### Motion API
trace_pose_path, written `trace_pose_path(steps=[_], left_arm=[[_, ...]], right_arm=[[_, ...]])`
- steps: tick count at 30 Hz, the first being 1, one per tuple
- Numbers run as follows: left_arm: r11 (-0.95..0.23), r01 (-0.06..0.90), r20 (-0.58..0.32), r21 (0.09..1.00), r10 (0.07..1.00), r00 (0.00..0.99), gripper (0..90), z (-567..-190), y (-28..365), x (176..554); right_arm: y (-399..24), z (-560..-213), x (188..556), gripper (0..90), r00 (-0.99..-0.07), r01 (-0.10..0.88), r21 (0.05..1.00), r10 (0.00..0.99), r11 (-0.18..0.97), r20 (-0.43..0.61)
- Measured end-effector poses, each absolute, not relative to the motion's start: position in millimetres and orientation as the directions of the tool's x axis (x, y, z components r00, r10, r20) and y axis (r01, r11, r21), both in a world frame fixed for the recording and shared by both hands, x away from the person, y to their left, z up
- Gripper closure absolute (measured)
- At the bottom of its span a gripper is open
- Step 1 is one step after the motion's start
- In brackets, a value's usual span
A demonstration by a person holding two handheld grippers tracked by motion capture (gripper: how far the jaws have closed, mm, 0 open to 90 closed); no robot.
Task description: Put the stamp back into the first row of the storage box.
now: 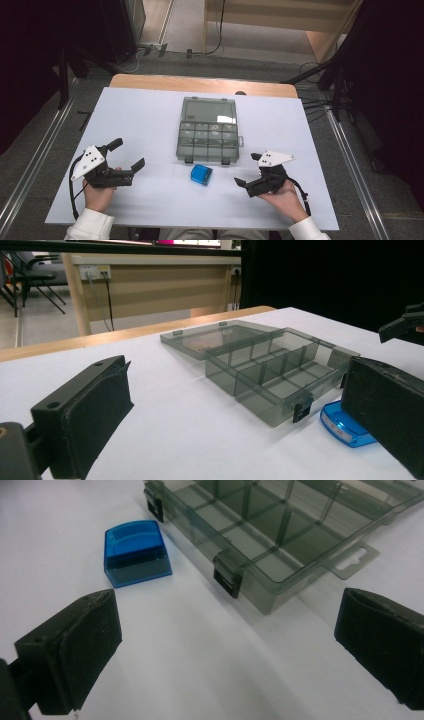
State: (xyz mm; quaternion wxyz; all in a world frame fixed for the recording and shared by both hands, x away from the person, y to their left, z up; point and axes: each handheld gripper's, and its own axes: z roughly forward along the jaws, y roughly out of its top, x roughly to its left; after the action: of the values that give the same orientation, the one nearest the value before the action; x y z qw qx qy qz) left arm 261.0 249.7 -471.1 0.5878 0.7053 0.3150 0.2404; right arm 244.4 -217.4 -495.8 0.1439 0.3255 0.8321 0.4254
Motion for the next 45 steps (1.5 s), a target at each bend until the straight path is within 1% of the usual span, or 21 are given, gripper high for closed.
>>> trace_pose_path(steps=[3, 5, 6, 10, 11, 16, 18, 34, 40, 44, 45], left_arm=[[-0.116, 0.164, -0.029, 0.98, 0.727, 0.686, 0.0, -471.7, 249.4, 261.4], [-0.116, 0.164, -0.029, 0.98, 0.727, 0.686, 0.0, -471.9, 249.2, 261.4], [-0.117, 0.164, -0.028, 0.98, 0.728, 0.685, 0.0, -471.8, 249.1, 261.1], [-0.119, 0.163, -0.026, 0.979, 0.727, 0.686, 0.0, -471.7, 249.1, 260.9], [-0.12, 0.162, -0.025, 0.979, 0.726, 0.687, 0.0, -471.7, 249.0, 260.9], [-0.121, 0.163, -0.026, 0.979, 0.723, 0.69, 0.0, -471.8, 248.5, 260.9], [-0.121, 0.161, -0.025, 0.979, 0.722, 0.691, 0.0, -471.8, 248.3, 260.8], [-0.121, 0.163, -0.028, 0.979, 0.716, 0.698, 0.0, -471.8, 247.7, 261.0], [-0.121, 0.162, -0.028, 0.979, 0.713, 0.701, 0.0, -471.7, 247.2, 260.9], [-0.123, 0.161, -0.027, 0.979, 0.71, 0.704, 0.0, -471.7, 247.0, 260.9], [-0.123, 0.161, -0.027, 0.979, 0.709, 0.704, 0.0, -471.7, 247.0, 260.9]], right_arm=[[-205.6, -493.0, 245.8, 0.0, -0.772, 0.42, 0.768, 0.635, 0.484, 0.021], [-203.3, -492.7, 246.4, 0.0, -0.778, 0.418, 0.761, 0.628, 0.496, 0.018], [-196.2, -492.0, 248.0, 0.0, -0.79, 0.416, 0.739, 0.613, 0.529, 0.006], [-187.0, -490.1, 250.3, 0.0, -0.804, 0.415, 0.714, 0.594, 0.565, -0.003], [-181.9, -488.2, 252.3, 0.0, -0.817, 0.403, 0.704, 0.576, 0.585, -0.011], [-172.6, -484.3, 255.1, 0.0, -0.827, 0.406, 0.689, 0.562, 0.6, -0.002], [-166.1, -482.5, 257.9, 0.0, -0.839, 0.399, 0.669, 0.543, 0.627, -0.009], [-130.3, -469.6, 268.2, 0.0, -0.894, 0.349, 0.612, 0.448, 0.71, -0.011], [-113.6, -468.1, 273.5, 0.0, -0.914, 0.324, 0.573, 0.405, 0.753, -0.016], [-106.3, -469.4, 276.3, 0.0, -0.92, 0.323, 0.555, 0.393, 0.767, -0.008], [-102.1, -470.6, 278.2, 0.0, -0.923, 0.324, 0.535, 0.386, 0.78, -0.003]])
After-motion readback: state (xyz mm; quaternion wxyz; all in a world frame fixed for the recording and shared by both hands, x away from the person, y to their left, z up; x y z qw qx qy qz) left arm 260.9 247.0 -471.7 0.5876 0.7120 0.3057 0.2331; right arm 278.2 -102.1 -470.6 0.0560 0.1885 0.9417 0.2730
